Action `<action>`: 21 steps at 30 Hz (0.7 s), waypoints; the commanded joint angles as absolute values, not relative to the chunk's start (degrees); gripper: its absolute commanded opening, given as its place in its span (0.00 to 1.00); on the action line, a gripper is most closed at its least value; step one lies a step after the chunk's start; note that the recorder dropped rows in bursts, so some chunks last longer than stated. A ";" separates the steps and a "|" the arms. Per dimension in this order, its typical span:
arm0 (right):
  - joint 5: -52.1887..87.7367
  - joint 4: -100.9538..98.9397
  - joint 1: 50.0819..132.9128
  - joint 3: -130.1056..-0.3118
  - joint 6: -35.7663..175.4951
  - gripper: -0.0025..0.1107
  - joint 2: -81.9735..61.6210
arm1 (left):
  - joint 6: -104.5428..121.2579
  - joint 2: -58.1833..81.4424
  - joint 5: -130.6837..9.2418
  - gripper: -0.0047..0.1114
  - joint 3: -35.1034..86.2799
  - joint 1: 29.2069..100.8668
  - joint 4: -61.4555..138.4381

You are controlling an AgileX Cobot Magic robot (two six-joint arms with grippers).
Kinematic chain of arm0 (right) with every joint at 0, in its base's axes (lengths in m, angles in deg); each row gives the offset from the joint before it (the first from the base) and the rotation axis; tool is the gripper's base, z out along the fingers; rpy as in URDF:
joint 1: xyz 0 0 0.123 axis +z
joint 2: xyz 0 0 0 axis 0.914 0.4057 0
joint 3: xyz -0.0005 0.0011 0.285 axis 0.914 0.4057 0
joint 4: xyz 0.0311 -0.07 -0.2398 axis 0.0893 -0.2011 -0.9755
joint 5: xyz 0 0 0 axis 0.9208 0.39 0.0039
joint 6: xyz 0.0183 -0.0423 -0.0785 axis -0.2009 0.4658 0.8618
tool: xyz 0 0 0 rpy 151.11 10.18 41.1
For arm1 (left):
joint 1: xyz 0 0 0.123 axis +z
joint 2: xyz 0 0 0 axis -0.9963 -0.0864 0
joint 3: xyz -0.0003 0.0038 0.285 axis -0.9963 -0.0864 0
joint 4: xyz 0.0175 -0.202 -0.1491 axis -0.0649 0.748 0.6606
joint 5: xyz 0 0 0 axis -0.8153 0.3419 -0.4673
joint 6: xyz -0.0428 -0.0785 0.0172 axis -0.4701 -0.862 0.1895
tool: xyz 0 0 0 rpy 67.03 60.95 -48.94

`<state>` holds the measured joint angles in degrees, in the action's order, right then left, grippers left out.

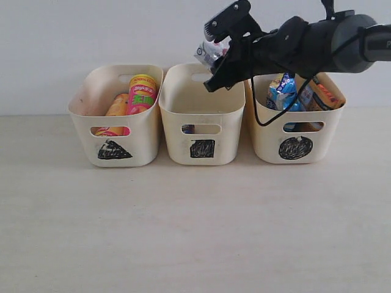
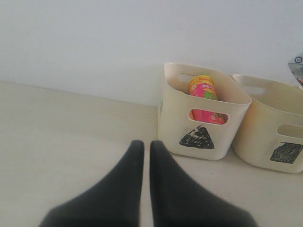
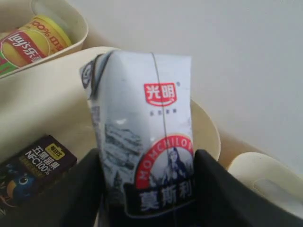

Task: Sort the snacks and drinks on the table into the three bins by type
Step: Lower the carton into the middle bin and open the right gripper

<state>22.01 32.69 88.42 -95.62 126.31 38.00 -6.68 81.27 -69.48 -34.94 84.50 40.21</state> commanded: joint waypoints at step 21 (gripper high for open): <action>22.54 33.02 87.95 -96.99 122.19 0.33 34.12 | -6.59 81.44 -69.28 0.08 -35.10 84.66 40.13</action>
